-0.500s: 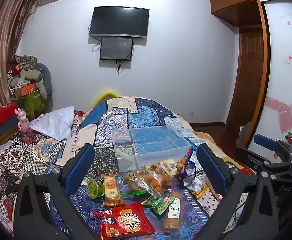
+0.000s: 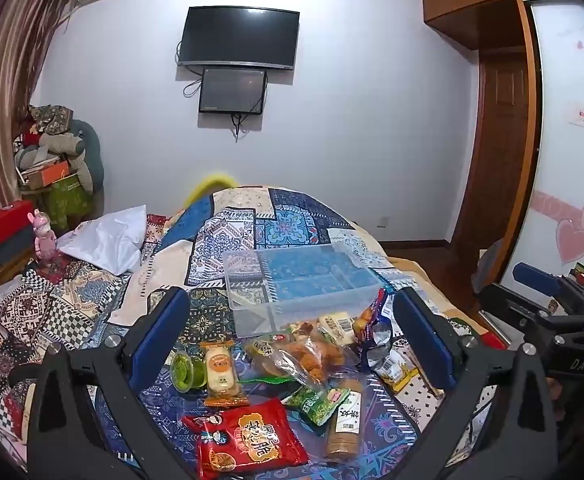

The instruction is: Organize snacks

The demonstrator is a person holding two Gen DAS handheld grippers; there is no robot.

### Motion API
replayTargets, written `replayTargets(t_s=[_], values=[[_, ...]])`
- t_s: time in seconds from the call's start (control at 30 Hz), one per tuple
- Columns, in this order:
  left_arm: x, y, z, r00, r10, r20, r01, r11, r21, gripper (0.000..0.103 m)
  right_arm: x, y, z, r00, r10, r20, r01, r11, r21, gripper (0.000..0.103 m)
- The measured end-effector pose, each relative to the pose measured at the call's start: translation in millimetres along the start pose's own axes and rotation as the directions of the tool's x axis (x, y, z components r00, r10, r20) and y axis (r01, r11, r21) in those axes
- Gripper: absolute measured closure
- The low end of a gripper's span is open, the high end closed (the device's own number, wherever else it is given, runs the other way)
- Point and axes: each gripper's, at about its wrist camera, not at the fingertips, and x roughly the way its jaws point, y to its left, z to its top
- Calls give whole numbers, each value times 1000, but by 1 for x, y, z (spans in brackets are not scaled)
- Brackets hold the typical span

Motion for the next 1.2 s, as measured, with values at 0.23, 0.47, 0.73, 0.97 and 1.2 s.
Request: replayTargets(t_s=[0.23,0.47,0.73,0.97,1.2], values=[[0,-1,0,1000,-3,-5,3,1000,4,0,4,-2,-4,1000,-9,5,9,1000,0,0],[2,-1,-1,1000,-2,-7,2,1000,4,0,1,-3,-5,1000,-5,6,5,1000,1,0],[1,0,-2,1000,0,-12,0,1000,8,0,0,-2,-6,1000,9,1,-9,1000,-1,0],[2,0,-2,1000,2,-12,-1,1000,9,0,-1,1,-5,1000,10,-1,-10,1000,-4,0],[3,-1,-2,1000,5,-11,-5,1000,11,0,-1,1,-5,1000,12,-2,-12,1000,-4,0]])
